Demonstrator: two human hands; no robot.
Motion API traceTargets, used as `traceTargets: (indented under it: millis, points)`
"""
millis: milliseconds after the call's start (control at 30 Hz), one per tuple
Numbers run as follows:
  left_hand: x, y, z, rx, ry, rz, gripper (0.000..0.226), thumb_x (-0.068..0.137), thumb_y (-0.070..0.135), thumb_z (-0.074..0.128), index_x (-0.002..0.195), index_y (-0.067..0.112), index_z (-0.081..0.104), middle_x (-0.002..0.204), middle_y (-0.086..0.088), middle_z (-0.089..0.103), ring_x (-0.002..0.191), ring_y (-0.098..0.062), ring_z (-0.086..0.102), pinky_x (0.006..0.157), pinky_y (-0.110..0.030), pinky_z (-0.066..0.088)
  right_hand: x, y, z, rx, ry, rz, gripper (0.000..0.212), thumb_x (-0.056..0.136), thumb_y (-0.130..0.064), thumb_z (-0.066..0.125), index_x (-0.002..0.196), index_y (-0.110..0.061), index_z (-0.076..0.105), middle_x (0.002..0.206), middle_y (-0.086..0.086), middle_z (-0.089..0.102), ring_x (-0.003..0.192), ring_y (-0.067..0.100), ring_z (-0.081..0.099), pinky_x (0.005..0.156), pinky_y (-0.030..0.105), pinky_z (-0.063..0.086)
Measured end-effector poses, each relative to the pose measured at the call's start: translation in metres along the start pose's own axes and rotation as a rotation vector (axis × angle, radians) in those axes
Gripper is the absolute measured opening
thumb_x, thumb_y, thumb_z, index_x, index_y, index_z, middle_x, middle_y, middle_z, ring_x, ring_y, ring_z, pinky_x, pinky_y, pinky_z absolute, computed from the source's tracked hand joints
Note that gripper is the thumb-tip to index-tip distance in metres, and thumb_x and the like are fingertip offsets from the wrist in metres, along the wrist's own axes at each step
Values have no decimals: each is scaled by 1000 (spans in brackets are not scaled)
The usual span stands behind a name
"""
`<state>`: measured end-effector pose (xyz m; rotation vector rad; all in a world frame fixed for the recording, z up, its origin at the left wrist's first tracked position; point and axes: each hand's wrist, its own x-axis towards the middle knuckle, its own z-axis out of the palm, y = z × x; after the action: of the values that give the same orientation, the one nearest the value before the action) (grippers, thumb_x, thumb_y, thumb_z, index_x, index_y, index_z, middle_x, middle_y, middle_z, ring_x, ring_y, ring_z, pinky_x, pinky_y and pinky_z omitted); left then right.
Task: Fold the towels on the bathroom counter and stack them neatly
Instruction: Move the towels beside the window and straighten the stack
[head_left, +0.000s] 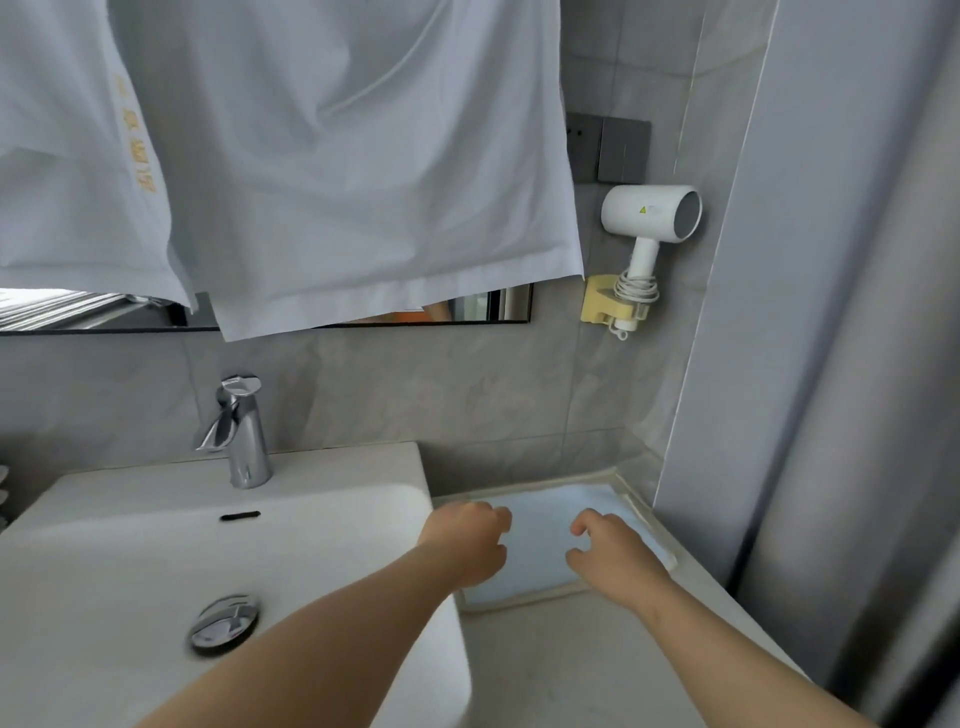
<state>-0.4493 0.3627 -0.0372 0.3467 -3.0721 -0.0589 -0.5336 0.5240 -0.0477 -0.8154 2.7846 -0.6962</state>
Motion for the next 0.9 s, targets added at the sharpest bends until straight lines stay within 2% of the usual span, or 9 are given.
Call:
traceTargets:
  millis: [167,400,500,633,900]
  points:
    - [28,28,11,-48,-25,-112,38,96,28,40,133,21,44,131,-4,52,114,-25,52,92,-35,45,27,43,-19,-45,-59,-51,36,91,-28,48,127,-21,45,126,-2,44,99,16,53,77,27,43]
    - [42,54,51,-90,-109,-232,35,95,29,41,130,23,45,130,-2,53,116,-23,51,92,-33,44,50,100,-18,-76,-151,-65,33,92,-29,48,123,-21,46,125,-1,47,105,17,52,86,30,46]
    - [43,54,63,-96,-116,-291,34,95,28,40,129,22,46,129,-1,53,116,-22,51,91,-32,43,60,109,-16,-80,-175,-78,32,92,-28,47,123,-21,47,126,-2,46,107,17,50,84,28,44]
    - [45,49,77,-127,-104,-406,33,97,22,35,128,22,47,129,-2,52,117,-22,50,91,-31,42,73,115,-8,-78,-207,-108,29,92,-27,47,120,-19,47,120,-1,46,101,17,53,81,29,45]
    - [57,38,106,-187,-157,-446,35,96,24,39,130,20,44,131,-2,48,119,-22,46,94,-31,41,101,125,17,-80,-266,-114,29,92,-27,48,119,-18,47,117,-1,47,101,17,53,83,28,46]
